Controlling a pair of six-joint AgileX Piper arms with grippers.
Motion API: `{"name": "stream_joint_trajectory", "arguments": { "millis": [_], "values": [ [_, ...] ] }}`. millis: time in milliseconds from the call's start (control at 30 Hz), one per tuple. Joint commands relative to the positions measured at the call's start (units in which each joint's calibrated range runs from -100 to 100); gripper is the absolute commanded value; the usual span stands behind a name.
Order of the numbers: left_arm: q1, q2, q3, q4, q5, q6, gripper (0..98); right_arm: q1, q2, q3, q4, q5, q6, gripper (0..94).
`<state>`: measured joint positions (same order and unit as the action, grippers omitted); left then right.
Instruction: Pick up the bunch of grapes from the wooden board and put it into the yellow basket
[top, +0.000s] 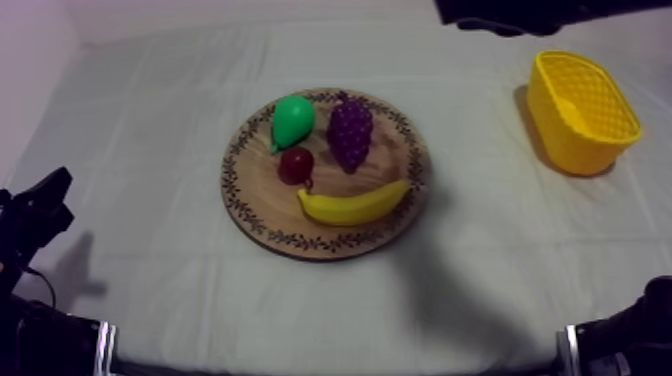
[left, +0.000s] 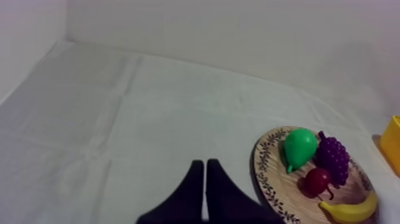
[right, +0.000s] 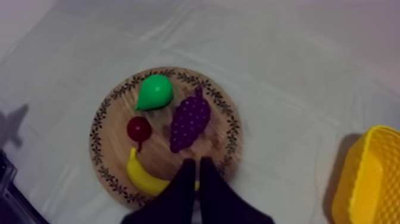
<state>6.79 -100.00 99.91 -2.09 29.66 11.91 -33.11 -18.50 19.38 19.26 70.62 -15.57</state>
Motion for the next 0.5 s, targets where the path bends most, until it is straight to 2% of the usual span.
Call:
{"name": "stream_joint_trajectory", "arguments": {
  "millis": [0,233,467],
  "values": [
    [-0.02,0.00,-0.02,0.01,0.00,0.00,0.1,0.01,4.64,-5.13,-0.03,1.83,-0.48,0.3],
    [-0.02,0.00,-0.02,0.01,0.00,-0.01,0.1,0.06,12.35,-16.24,-0.13,7.18,-1.28,0.2],
    [-0.02,0.00,-0.02,0.01,0.00,-0.02,0.1,-1.22,19.92,-24.31,0.85,13.86,-4.42,0.2]
  ]
}}
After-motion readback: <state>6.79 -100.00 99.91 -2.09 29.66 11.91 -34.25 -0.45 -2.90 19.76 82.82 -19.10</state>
